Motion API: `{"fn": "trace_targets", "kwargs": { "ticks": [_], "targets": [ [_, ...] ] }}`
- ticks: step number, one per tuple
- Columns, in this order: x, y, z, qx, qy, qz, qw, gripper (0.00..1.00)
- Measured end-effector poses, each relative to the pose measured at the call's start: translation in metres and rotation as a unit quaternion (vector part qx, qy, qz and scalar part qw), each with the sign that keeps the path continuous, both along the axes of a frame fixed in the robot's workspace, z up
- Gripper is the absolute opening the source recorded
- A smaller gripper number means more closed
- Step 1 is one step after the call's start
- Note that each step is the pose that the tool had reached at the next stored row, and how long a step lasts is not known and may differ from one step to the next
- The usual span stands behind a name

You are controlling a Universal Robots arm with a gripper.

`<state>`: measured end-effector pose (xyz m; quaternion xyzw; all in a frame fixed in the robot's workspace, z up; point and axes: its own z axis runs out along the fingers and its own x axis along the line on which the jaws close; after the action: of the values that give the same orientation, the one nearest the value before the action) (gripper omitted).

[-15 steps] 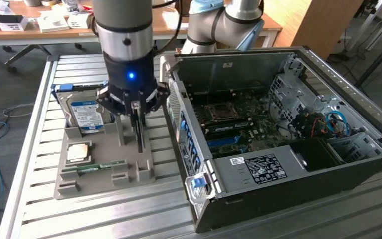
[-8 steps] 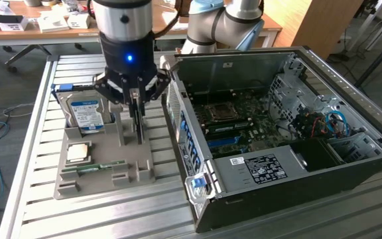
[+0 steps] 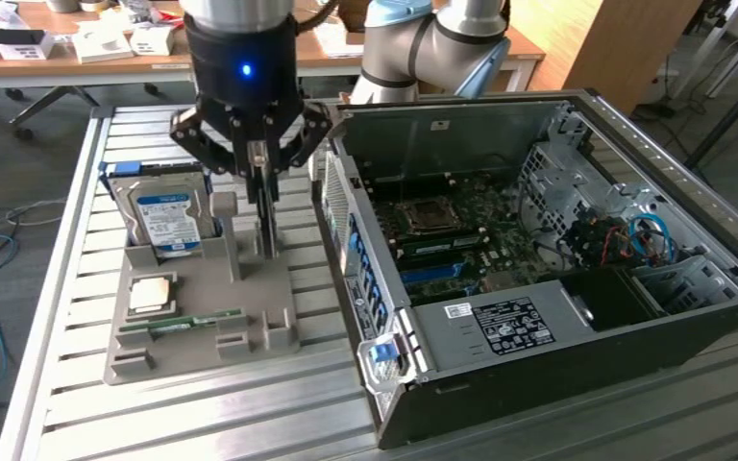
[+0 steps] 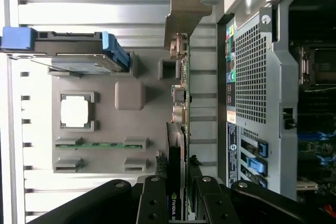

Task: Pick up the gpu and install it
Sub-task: 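Pick up the gpu and move the gpu toward the slot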

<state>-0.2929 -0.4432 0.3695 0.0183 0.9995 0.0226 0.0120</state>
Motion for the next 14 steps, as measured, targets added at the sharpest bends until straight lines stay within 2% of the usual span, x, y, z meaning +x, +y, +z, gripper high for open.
{"fn": "trace_targets", "kwargs": {
  "ticks": [7,14],
  "targets": [
    [0.000,0.0000,0.0282,0.0000,0.0000,0.000,1.0000,0.26],
    [0.000,0.0000,0.0469,0.0001,0.0000,0.000,1.0000,0.26]
  ]
}}
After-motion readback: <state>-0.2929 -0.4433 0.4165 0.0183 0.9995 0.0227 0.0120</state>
